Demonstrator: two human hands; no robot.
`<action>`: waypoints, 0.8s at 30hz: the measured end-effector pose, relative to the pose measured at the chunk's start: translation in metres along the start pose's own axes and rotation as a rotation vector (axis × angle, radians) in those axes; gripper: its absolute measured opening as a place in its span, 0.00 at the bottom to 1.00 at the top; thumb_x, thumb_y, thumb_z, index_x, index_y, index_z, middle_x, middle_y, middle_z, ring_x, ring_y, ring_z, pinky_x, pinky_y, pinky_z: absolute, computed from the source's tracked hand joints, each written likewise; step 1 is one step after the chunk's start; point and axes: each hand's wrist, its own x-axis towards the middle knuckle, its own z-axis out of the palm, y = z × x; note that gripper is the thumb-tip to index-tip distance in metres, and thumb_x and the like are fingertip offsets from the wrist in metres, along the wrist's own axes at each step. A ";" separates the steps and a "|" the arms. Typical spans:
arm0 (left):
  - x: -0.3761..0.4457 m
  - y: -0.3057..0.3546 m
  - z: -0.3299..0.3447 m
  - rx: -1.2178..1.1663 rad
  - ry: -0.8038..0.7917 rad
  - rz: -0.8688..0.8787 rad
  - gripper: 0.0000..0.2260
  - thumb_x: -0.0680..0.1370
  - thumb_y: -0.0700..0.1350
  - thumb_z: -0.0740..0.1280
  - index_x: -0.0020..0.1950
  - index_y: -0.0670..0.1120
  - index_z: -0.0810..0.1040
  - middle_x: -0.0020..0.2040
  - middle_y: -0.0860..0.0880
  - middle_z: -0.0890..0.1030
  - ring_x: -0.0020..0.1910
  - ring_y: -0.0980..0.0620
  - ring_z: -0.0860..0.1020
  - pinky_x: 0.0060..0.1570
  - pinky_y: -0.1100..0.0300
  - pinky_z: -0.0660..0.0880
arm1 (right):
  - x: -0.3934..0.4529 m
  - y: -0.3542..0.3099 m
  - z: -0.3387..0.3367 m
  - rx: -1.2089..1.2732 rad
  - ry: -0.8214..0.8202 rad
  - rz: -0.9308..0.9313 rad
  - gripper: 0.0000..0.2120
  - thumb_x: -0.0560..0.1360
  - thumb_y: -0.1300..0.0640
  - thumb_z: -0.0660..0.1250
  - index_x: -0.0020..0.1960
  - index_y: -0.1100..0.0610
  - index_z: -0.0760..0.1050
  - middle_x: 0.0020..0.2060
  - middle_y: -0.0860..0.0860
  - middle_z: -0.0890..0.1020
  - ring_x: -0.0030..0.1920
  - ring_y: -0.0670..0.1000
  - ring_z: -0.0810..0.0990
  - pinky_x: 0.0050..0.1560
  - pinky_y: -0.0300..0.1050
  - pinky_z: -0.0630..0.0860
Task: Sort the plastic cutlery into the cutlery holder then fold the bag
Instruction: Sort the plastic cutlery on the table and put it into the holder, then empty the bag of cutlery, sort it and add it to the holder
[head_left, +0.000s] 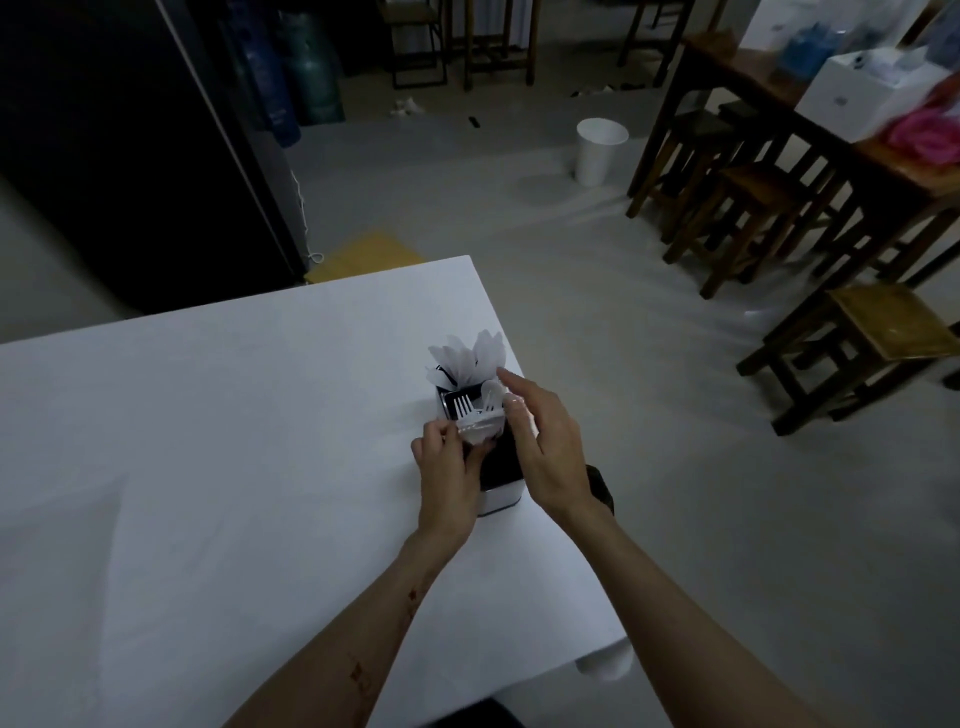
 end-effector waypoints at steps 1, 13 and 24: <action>0.000 0.000 -0.001 0.002 -0.010 0.009 0.08 0.80 0.46 0.63 0.59 0.47 0.73 0.54 0.53 0.67 0.56 0.52 0.64 0.57 0.60 0.71 | 0.000 0.002 0.001 -0.071 -0.021 -0.087 0.17 0.83 0.52 0.56 0.68 0.52 0.74 0.63 0.41 0.76 0.65 0.40 0.71 0.66 0.34 0.65; -0.012 -0.012 -0.020 0.064 -0.053 0.130 0.19 0.80 0.44 0.63 0.70 0.46 0.66 0.63 0.48 0.67 0.62 0.50 0.69 0.62 0.57 0.72 | -0.007 0.024 0.019 -0.349 -0.201 -0.165 0.23 0.84 0.50 0.46 0.77 0.53 0.60 0.76 0.48 0.63 0.78 0.46 0.56 0.77 0.49 0.53; -0.017 -0.049 -0.073 0.196 -0.075 0.183 0.22 0.82 0.45 0.58 0.76 0.46 0.59 0.70 0.48 0.65 0.67 0.53 0.65 0.66 0.66 0.63 | -0.015 -0.025 0.058 -0.375 -0.124 -0.235 0.27 0.84 0.46 0.42 0.76 0.57 0.63 0.76 0.50 0.62 0.78 0.48 0.53 0.78 0.49 0.44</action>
